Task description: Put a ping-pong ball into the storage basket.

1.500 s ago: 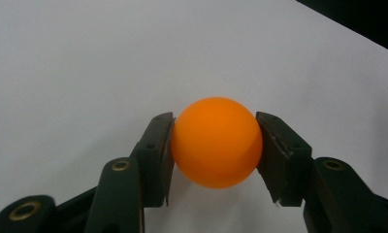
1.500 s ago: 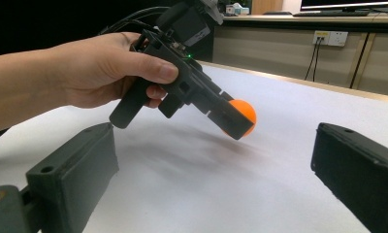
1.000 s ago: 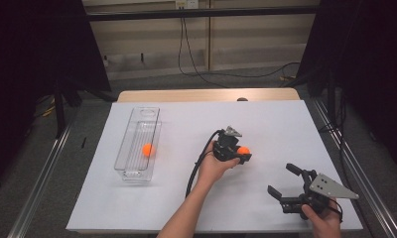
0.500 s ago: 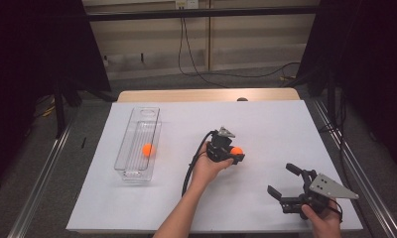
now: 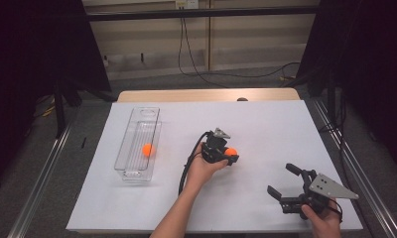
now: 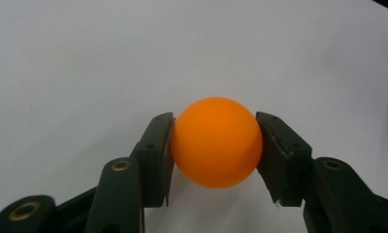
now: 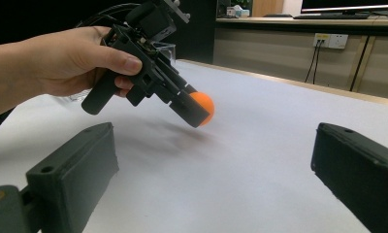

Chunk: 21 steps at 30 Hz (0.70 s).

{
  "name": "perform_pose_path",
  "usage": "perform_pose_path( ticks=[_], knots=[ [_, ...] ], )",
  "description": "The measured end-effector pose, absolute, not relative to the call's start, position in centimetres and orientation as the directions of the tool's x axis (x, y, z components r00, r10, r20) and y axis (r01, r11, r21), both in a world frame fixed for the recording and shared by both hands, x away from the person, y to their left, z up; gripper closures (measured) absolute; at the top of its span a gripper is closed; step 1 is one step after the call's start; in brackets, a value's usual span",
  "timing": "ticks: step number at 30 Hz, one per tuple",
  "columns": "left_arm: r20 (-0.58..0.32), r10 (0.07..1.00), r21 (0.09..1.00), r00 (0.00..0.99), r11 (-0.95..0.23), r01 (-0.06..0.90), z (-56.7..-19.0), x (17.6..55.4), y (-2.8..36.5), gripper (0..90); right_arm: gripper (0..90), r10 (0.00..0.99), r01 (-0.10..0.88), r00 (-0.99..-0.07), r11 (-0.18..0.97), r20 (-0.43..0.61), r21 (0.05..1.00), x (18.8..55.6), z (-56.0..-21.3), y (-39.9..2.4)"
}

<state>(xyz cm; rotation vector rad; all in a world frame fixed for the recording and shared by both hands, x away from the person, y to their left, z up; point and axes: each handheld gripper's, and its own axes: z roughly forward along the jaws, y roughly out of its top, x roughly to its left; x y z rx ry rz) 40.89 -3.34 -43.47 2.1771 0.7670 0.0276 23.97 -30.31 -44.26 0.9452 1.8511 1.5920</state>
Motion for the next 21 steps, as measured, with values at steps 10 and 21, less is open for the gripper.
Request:
perform_pose_path(
  ticks=[10, 21],
  knots=[
    [-0.241, 0.545, 0.700, 0.803, -0.476, 0.532, -43.4, 40.7, -2.4, 50.9, 2.2, 0.781, 0.173, -0.622, 0.067, 0.056, 0.983, 24.0, -44.3, -30.3],
    [-0.230, 0.570, 0.703, 0.789, -0.464, 0.540, -43.1, 41.1, -1.5, 50.9, 2.2, 0.781, 0.173, -0.622, 0.067, 0.057, 0.983, 24.0, -44.3, -30.3]
  ],
)
